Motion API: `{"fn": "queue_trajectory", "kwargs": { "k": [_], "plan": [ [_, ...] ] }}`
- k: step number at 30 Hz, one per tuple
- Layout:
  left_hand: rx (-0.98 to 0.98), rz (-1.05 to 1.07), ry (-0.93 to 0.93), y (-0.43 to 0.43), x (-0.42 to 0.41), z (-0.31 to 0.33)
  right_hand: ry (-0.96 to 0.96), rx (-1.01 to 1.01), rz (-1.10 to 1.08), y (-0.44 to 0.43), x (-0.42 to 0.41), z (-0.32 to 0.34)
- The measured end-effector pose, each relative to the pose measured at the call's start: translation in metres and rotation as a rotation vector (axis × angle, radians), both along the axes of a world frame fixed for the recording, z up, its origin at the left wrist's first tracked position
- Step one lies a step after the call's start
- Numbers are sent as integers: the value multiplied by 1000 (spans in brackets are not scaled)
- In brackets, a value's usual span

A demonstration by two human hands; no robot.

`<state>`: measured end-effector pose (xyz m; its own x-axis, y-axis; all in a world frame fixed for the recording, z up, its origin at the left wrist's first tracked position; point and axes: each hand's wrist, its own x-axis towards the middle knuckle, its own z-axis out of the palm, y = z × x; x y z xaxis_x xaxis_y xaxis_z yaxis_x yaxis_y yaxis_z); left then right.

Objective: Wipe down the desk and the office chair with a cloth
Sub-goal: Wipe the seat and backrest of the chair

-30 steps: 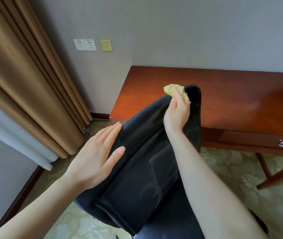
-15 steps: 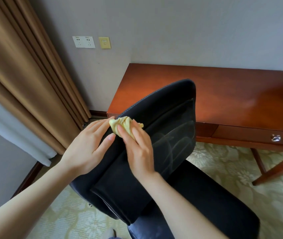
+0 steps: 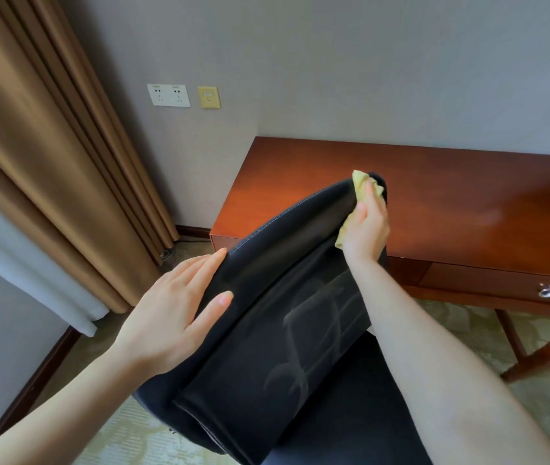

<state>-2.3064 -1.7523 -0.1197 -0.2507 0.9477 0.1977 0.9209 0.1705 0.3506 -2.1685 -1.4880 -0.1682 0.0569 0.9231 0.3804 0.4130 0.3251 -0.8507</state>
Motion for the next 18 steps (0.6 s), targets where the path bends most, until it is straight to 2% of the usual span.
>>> {"fn": "queue_trajectory", "kwargs": {
  "k": [2, 5, 7, 12, 18],
  "plan": [
    [7, -5, 2, 3, -1, 1, 8, -114, -54, 21, 5, 2],
    [12, -15, 3, 6, 0, 2, 171, -373, -118, 46, 7, 5],
    [12, -16, 1, 5, -2, 2, 209, -436, -123, 45, 0, 8],
    [42, -35, -14, 9, -7, 4, 186, -231, -82, -6, -25, 11],
    [149, -57, -125, 7, -14, 5, 168, -41, 141, -116, -56, 6]
  ]
}}
